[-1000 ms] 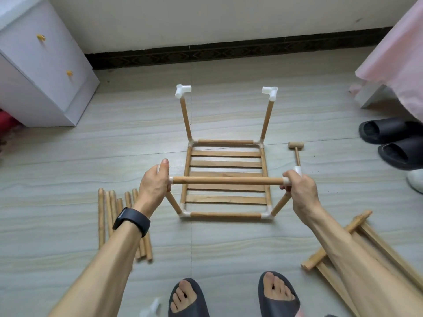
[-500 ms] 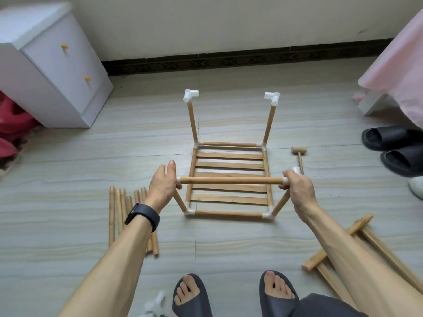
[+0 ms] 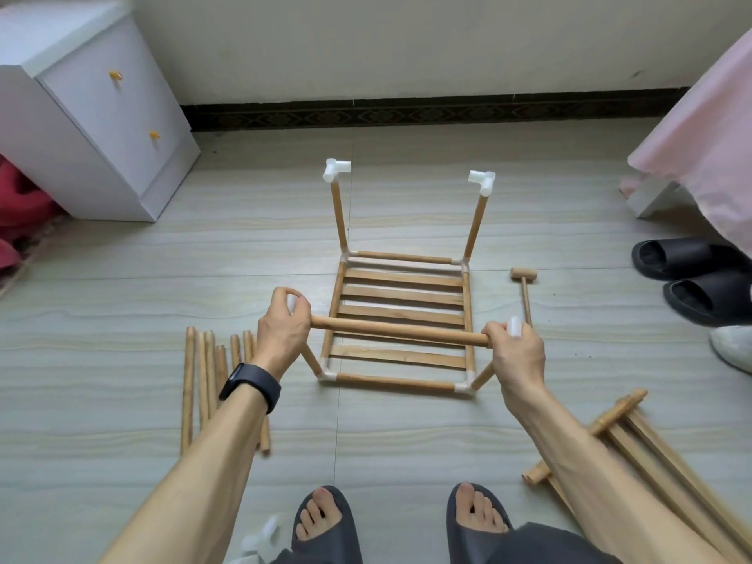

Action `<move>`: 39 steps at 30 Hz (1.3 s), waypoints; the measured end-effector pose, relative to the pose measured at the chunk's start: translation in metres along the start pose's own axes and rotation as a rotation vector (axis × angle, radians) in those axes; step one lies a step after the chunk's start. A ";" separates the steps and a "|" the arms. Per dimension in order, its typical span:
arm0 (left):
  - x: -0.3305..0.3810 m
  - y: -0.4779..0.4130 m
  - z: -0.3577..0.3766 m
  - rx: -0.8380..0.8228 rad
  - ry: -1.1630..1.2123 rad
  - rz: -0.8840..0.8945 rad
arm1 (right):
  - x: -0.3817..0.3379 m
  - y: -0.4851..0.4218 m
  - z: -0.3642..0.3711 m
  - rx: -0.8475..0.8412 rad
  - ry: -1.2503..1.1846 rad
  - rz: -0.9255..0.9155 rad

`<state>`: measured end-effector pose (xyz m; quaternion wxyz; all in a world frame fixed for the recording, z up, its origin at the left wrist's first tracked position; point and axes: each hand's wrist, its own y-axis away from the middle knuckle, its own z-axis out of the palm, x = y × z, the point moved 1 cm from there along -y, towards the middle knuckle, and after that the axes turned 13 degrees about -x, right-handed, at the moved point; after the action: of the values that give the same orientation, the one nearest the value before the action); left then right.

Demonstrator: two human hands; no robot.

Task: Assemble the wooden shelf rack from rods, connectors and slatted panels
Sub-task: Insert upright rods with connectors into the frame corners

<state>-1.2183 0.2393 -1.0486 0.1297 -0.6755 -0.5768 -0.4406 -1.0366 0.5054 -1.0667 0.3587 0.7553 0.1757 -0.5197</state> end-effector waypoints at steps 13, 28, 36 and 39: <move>0.012 0.046 0.013 -0.237 0.306 -0.166 | -0.066 -0.066 0.018 0.107 0.075 0.006; 0.017 0.019 -0.044 0.061 -0.651 0.120 | -0.017 0.072 0.043 -0.359 0.116 -0.002; 0.005 -0.032 -0.065 -0.049 -0.640 0.102 | -0.027 0.058 0.018 -0.366 0.215 -0.005; 0.000 -0.026 -0.055 -0.009 -0.634 0.167 | -0.034 0.048 -0.002 -0.326 0.318 -0.015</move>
<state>-1.2660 0.2092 -1.0258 -0.0235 -0.8245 -0.5293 -0.1987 -1.0180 0.4781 -1.0185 0.4400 0.7584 0.3173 -0.3614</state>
